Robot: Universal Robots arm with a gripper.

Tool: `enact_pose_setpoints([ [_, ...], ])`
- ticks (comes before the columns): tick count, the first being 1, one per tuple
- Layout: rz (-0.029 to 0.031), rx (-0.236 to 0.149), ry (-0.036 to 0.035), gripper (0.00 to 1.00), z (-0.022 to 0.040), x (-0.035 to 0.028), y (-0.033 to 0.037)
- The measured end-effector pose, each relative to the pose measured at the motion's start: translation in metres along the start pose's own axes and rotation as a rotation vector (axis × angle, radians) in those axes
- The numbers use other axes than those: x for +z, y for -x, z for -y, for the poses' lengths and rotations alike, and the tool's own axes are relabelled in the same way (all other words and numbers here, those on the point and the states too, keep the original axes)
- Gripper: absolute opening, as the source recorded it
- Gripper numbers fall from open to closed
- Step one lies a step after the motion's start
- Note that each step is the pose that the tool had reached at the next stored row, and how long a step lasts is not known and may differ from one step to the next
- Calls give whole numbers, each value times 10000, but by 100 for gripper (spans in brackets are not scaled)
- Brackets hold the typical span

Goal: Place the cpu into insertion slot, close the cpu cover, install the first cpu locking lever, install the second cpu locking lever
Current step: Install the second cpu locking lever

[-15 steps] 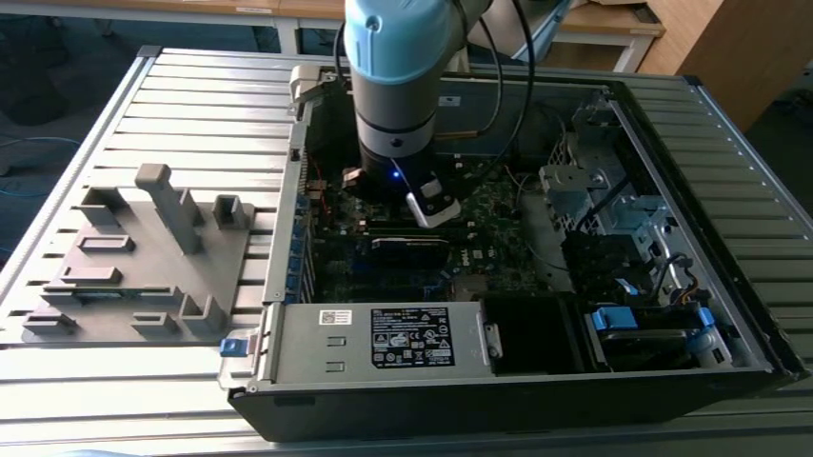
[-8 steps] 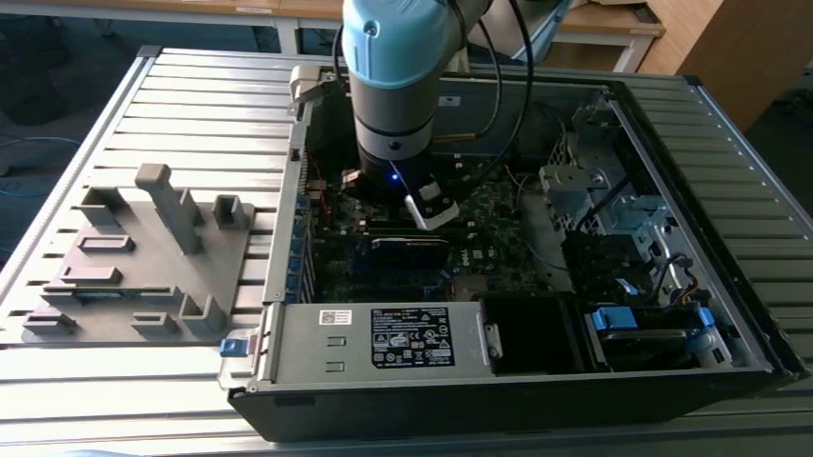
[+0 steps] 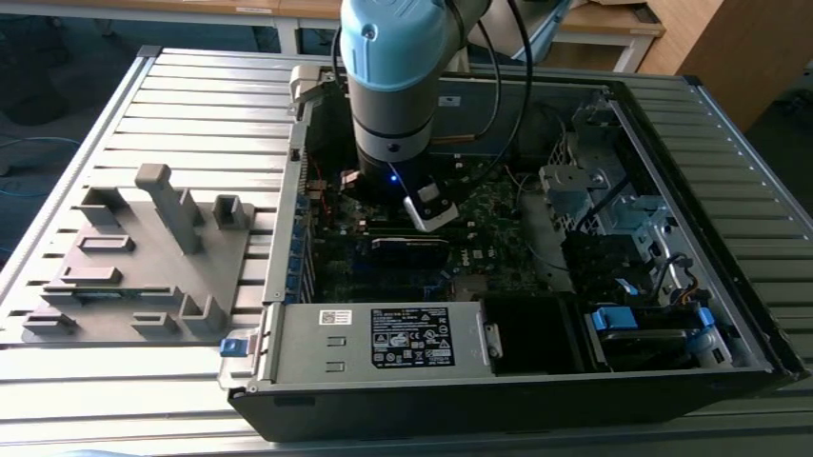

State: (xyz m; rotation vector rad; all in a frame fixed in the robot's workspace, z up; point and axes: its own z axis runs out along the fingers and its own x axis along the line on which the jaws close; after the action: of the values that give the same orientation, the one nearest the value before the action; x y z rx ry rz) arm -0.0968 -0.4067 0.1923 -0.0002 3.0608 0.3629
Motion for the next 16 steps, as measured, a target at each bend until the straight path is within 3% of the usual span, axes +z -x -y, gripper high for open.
enact_pose_setpoints([
  [11, 5, -2, 1, 11, -4, -30, 0],
  [16, 103, -25, 0, 11, -2, -23, -45],
])
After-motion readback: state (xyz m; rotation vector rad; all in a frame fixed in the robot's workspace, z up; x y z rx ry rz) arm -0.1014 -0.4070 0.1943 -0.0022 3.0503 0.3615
